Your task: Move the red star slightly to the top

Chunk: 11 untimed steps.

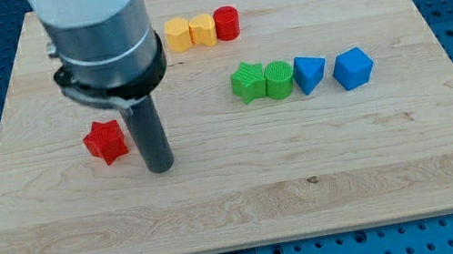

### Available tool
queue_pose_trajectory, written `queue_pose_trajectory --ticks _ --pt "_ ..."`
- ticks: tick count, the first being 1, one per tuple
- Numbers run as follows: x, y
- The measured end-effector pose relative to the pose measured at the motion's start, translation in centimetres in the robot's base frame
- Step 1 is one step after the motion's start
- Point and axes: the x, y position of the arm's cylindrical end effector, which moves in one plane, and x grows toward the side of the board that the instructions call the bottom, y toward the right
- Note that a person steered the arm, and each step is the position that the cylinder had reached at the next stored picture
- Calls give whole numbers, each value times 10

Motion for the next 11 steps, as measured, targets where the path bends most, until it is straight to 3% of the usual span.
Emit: queue_pose_trajectory --ticks 3,5,9,11 --pt "3 -51" --pt "-21 -51" --pt "-22 -91" --pt "-52 -91"
